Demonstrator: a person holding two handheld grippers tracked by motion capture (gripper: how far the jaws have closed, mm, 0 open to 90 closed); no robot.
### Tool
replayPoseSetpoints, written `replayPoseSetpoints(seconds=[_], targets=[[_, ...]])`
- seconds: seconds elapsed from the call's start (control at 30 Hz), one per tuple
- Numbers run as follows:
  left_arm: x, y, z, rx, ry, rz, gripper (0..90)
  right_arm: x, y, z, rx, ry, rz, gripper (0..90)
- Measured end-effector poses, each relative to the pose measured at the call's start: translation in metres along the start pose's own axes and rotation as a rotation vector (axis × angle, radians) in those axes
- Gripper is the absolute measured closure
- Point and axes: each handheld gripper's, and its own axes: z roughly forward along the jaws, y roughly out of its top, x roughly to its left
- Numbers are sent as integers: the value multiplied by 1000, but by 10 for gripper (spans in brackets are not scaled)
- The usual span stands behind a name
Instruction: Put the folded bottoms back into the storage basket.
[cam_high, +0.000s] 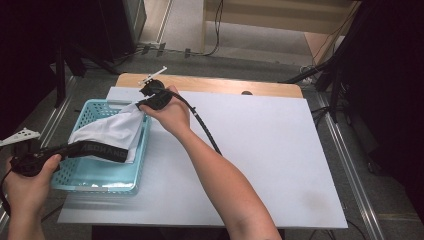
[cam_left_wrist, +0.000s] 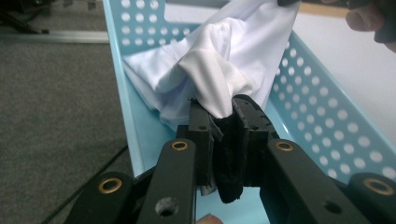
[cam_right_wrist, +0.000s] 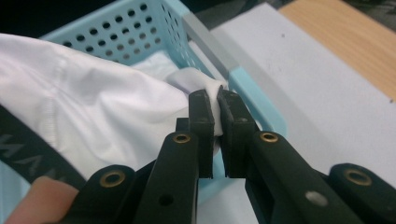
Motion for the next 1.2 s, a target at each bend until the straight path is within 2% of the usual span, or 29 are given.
replayPoseSetpoints(seconds=[0.1,0.3,0.57,0.7,0.77,0.8,0.9,0.97,1.0,1.1,1.2], targets=[[-3,-3,1,58,4,23,792,-3,-5,3,25,3,-9,830],[-8,-5,3,118,-3,60,792,-4,-8,7,57,22,-6,828],[-9,-9,4,184,17,99,793,0,-9,11,88,21,-23,826],[-11,-10,8,238,25,127,792,2,-9,14,98,23,-32,823],[-12,-11,10,255,45,135,774,2,-10,15,101,26,-35,805],[-13,-11,10,260,48,136,760,2,-10,16,101,29,-35,760],[-13,-9,9,238,62,122,648,2,-10,15,76,51,-23,564],[-11,-7,5,197,47,99,581,1,-9,12,38,53,-29,466],[-11,-7,5,187,38,91,546,1,-8,9,1,53,-60,438],[-12,-5,2,158,26,86,473,7,-5,2,-24,38,-59,391],[-15,-3,2,129,7,76,413,13,-4,-7,-18,3,-66,337]])
